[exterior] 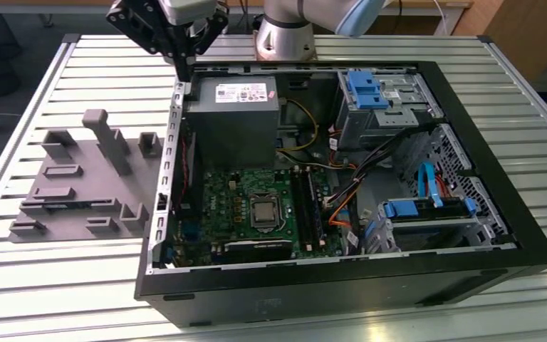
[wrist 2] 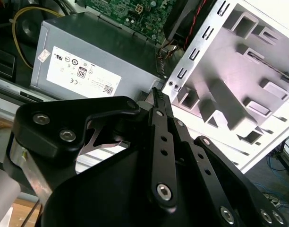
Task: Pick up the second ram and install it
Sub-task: 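Reach for the second ram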
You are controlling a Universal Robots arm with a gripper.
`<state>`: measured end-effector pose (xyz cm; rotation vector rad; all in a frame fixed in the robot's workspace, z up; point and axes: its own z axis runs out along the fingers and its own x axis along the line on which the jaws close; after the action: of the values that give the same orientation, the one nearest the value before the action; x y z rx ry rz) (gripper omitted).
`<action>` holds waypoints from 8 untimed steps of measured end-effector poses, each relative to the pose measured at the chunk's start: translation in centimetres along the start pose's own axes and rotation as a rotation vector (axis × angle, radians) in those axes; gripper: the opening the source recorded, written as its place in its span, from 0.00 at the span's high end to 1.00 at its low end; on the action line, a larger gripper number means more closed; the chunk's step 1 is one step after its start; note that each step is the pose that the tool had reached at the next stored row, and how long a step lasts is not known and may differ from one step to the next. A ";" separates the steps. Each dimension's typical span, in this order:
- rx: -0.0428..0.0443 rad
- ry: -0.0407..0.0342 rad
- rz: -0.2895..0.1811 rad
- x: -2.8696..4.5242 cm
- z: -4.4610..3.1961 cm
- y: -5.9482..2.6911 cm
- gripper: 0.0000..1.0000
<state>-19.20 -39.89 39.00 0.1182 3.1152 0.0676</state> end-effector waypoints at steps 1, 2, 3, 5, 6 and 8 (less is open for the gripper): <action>0.0000 0.0000 0.000 0.05 0.00 0.00 0.89; 0.0000 0.0000 0.000 0.11 0.00 -0.01 0.89; 0.0000 0.0000 0.000 0.17 0.00 -0.01 0.89; 0.0000 0.0000 0.000 0.31 0.00 -0.02 0.89; 0.0000 0.0000 0.000 0.37 0.01 -0.03 0.89; -0.0001 0.0000 0.000 0.49 0.01 -0.04 0.89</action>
<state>-19.68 -39.89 38.98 0.1182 3.1151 0.0677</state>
